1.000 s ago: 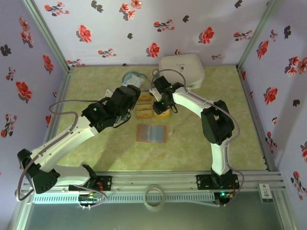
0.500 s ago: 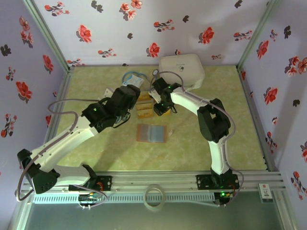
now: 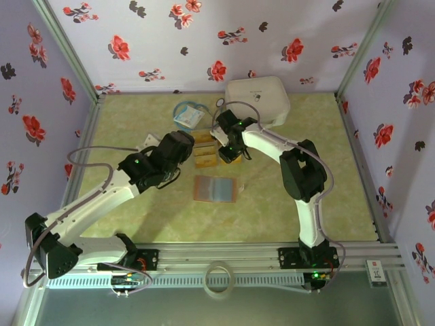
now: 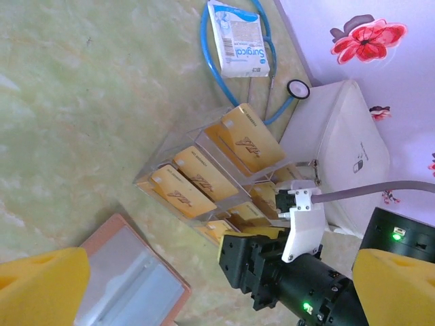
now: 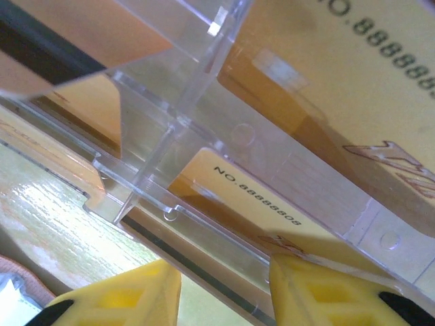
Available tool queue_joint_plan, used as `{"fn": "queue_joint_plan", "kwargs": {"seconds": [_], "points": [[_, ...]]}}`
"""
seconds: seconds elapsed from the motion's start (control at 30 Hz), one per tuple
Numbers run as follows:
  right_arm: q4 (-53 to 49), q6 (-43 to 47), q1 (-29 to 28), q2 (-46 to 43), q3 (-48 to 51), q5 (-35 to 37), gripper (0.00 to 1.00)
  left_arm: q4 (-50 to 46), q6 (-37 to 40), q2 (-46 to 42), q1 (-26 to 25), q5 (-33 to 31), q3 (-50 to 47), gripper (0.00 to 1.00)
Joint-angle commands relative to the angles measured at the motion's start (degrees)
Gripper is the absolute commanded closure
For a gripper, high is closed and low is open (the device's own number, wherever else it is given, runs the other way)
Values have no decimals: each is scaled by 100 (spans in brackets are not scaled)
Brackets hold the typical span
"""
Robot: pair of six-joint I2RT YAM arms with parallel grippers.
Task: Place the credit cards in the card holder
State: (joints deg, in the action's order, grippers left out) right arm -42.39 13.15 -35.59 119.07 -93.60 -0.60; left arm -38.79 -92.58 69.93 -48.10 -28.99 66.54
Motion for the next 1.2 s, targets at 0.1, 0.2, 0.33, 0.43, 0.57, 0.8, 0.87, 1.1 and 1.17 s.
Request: {"fn": "queue_joint_plan", "kwargs": {"seconds": [0.1, 0.2, 0.33, 0.43, 0.57, 0.8, 0.87, 1.1, 1.17], "points": [[-322, 335, 26, 157, -191, -227, 71, 117, 165, -61, 39, -125, -160, 0], [-346, 381, 26, 156, -222, -291, 76, 126, 178, -64, 37, -117, -182, 0], [-375, 418, 26, 137, -220, -327, 79, 185, 187, -70, 27, -99, -230, 0], [-433, 450, 26, 132, -238, -391, 84, 213, 211, -63, 31, -98, -265, 0], [-498, 469, 26, 110, -222, -379, 92, 248, 236, -68, 31, -98, -308, 0], [-542, 482, 26, -31, -193, -335, 100, 377, 424, -80, 36, -118, -376, 0], [-548, 453, 26, -86, -229, -335, 100, 439, 522, -85, 45, -142, -424, 0], [-527, 286, 26, -383, -379, -480, 100, 476, 951, -195, 243, -195, -754, 0], [-449, 203, 26, -508, -363, -514, 100, 542, 1117, -282, 304, -208, -917, 0]]}}
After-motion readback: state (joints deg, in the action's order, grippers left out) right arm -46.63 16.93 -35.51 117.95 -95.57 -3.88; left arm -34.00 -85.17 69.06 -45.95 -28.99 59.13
